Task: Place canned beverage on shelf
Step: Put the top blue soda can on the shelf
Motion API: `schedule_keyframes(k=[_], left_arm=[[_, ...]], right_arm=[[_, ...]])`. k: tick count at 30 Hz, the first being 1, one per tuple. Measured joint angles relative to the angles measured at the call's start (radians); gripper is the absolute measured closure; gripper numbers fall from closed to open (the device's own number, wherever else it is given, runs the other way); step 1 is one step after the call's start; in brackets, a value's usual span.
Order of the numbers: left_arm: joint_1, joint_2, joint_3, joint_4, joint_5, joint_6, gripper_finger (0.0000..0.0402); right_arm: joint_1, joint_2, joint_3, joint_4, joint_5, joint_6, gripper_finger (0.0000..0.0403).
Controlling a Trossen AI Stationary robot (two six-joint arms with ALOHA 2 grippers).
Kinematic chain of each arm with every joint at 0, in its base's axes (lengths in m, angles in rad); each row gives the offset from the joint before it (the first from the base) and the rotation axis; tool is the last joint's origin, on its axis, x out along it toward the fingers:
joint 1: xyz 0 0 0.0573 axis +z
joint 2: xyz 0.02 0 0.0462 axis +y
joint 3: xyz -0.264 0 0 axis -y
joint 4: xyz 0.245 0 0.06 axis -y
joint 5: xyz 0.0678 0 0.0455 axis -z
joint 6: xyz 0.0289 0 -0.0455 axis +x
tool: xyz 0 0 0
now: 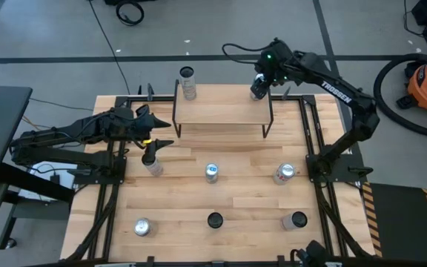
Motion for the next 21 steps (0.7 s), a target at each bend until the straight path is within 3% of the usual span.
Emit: schedule_keyframes(k=[21], left_arm=[[0.000,0.000,0.000,0.000,0.000,0.000,0.0083]], right_arm=[[-0.014,0.002,-0.028,-0.004,-0.022,0.004,0.0152]])
